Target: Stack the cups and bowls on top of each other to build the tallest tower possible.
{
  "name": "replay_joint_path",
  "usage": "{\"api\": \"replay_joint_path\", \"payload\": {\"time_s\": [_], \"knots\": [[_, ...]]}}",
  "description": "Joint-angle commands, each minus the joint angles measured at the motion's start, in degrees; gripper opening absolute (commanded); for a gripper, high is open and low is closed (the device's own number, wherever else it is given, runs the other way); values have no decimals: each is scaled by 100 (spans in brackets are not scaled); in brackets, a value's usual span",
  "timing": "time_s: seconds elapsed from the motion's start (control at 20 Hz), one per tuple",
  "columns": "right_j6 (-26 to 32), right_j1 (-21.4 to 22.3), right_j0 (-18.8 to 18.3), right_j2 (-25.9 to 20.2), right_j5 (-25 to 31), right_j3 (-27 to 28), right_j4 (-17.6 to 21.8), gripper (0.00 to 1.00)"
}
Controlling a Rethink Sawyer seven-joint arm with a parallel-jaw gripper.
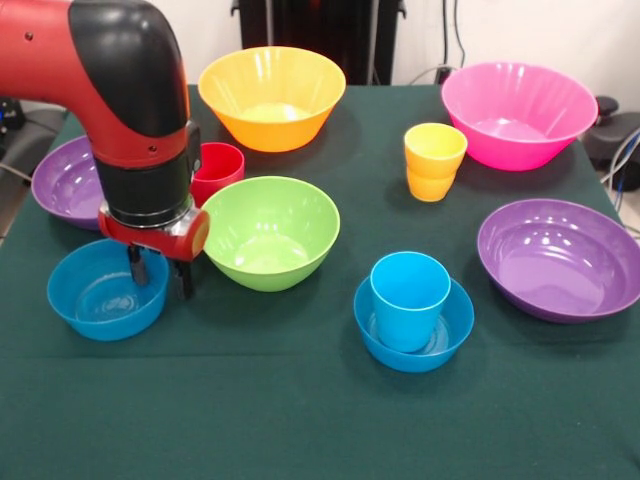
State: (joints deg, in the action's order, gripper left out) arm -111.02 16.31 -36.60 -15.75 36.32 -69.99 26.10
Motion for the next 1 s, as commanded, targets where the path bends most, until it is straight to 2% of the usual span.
{"api": "replay_joint_path", "payload": {"time_s": [0.05, 1.0], "knots": [[560, -344, 322, -498, 385, 311, -53, 100], [483, -278, 421, -394, 326, 237, -33, 100]]}}
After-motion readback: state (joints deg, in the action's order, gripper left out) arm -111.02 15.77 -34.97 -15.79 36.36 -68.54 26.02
